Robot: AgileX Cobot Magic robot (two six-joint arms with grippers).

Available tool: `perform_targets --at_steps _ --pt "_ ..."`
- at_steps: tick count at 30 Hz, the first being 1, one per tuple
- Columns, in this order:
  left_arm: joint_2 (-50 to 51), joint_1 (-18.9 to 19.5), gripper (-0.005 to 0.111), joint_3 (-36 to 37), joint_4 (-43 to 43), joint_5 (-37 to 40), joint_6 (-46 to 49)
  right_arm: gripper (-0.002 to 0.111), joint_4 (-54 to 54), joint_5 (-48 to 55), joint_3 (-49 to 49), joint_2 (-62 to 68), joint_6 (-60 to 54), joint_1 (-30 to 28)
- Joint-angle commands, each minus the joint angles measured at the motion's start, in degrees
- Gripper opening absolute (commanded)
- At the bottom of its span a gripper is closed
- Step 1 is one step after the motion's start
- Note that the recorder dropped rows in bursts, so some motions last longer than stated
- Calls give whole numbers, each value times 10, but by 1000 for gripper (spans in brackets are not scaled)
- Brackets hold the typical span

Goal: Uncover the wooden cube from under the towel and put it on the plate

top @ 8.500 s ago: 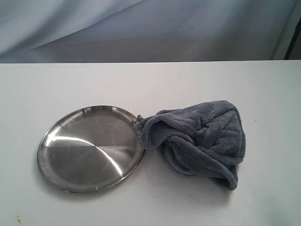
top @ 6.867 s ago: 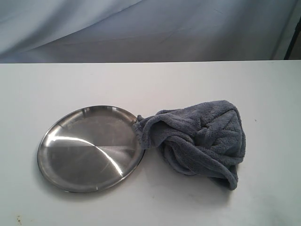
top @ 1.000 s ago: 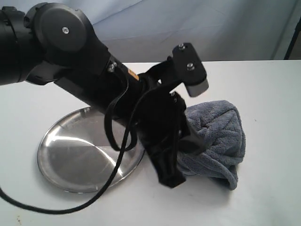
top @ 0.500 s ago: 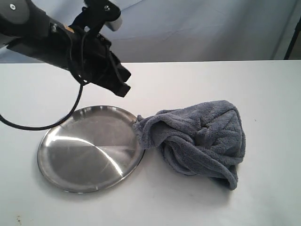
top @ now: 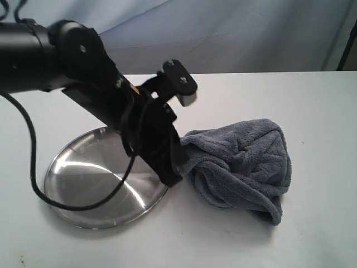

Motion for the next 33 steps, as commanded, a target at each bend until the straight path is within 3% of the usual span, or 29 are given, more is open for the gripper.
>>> perform_targets --at_steps 1,5,10,14,19,26,29,33 --pt "32 -41 0 -2 -47 -23 65 0 -4 -2 2 -3 1 2" --pt "44 -69 0 -2 -118 -72 109 0 -4 -2 2 -3 1 2" --pt "44 -71 1 -3 -190 -155 107 0 -4 -2 2 -3 1 2" --pt "44 -71 1 -3 -198 -234 107 0 -4 -2 2 -3 1 2" --pt "44 -71 1 -3 -198 -275 107 0 -4 -2 2 -3 1 2" --pt "44 -70 1 -3 -187 -434 107 0 -4 -2 2 -3 1 2" --pt "44 -68 1 -3 -187 -436 107 0 -4 -2 2 -3 1 2" --pt "44 -68 1 -3 -187 -377 107 0 -4 -2 2 -3 1 2"
